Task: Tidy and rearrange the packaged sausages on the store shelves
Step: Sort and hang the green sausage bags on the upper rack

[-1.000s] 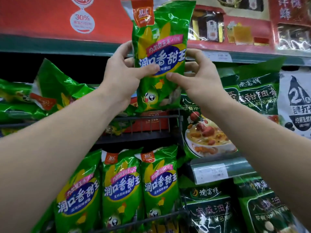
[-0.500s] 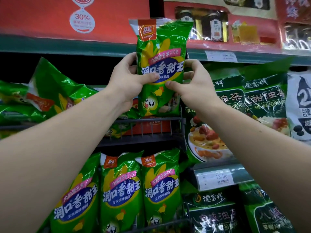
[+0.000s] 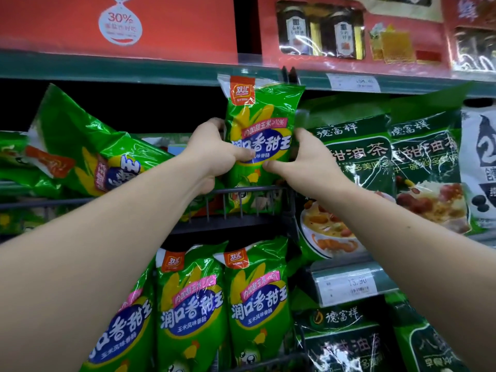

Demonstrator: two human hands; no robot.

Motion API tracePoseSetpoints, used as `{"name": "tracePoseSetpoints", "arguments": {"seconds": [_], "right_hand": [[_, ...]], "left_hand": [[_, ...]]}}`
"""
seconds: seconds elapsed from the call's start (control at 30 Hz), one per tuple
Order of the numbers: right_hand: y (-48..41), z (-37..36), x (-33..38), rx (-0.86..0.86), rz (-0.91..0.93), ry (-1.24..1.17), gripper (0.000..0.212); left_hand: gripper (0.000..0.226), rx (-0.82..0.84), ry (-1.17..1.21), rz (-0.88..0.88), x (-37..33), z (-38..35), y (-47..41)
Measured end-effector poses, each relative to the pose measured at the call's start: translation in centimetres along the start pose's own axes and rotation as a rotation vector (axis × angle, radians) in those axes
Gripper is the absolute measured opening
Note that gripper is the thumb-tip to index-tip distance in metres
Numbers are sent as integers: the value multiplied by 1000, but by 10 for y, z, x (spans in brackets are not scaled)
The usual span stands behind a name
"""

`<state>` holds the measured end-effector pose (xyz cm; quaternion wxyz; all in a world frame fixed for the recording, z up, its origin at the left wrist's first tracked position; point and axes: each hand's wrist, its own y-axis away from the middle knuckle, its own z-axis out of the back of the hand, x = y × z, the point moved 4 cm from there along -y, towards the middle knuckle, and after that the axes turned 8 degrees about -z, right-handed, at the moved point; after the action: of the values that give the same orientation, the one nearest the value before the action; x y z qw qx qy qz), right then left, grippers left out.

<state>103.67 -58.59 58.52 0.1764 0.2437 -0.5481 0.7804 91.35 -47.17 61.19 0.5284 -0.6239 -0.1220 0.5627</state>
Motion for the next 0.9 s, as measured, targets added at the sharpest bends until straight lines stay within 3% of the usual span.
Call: {"name": "tracePoseSetpoints", "arguments": {"seconds": [0.17, 0.3, 0.47, 0.73, 0.9], "right_hand": [[-2, -1, 2, -43, -13, -48, 42], [-8, -3, 4, -74, 14, -41, 48], [-12, -9, 0, -107, -8, 31, 63], [-15, -16, -14, -113, -10, 170, 54], [-6, -16, -13, -137, 14, 246, 46]], "left_hand": [[40, 32, 51, 53, -4, -1, -1], [31, -36, 189, 53, -8, -1, -2], [36, -107, 144, 12, 0, 0, -9], [62, -160, -7, 24, 11, 1, -18], [58, -134, -164, -9, 5, -1, -16]]}}
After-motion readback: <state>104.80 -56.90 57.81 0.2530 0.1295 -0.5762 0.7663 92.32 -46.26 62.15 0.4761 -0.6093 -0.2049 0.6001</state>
